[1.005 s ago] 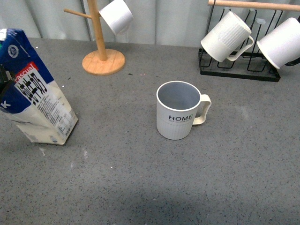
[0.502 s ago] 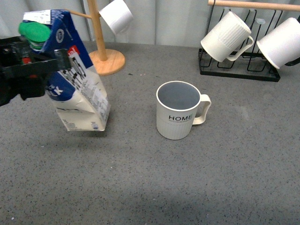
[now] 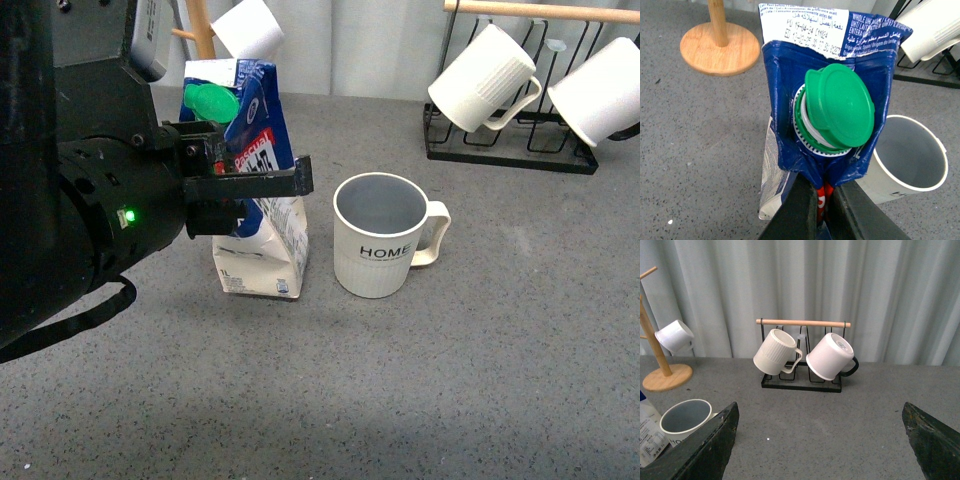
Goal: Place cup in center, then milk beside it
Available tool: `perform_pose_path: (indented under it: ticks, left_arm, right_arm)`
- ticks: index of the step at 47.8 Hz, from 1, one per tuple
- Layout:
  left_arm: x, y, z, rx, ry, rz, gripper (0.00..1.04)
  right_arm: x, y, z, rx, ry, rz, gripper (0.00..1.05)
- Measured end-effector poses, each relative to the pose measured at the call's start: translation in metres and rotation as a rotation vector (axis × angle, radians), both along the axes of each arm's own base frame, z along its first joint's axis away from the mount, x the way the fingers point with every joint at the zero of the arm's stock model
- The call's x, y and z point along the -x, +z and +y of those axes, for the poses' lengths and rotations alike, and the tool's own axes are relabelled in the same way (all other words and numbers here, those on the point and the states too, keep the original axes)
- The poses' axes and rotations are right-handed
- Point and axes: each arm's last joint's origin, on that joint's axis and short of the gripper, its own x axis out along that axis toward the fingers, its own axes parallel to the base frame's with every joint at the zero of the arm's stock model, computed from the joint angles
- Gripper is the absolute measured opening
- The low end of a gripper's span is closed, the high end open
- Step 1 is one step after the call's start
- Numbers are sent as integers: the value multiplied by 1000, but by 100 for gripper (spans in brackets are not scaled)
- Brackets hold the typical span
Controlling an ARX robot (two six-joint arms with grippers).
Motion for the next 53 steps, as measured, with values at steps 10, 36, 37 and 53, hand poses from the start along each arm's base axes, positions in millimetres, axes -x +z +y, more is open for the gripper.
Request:
perform_pose_path:
  ticks: [10, 36, 37, 53]
  left_arm:
    - [0, -4, -5, -7, 1, 15, 15]
    - [14, 23, -15, 31, -32, -53, 98]
    - [14, 24, -15, 34, -30, -57, 98]
    - [14, 60, 27, 14, 126, -198, 98]
  right_arm:
    - [0, 0, 0, 0, 0, 0, 95]
    - [0, 0, 0, 0, 0, 0, 95]
    - [0, 0, 0, 0, 0, 0, 95]
    - [0, 0, 0, 0, 0, 0, 95]
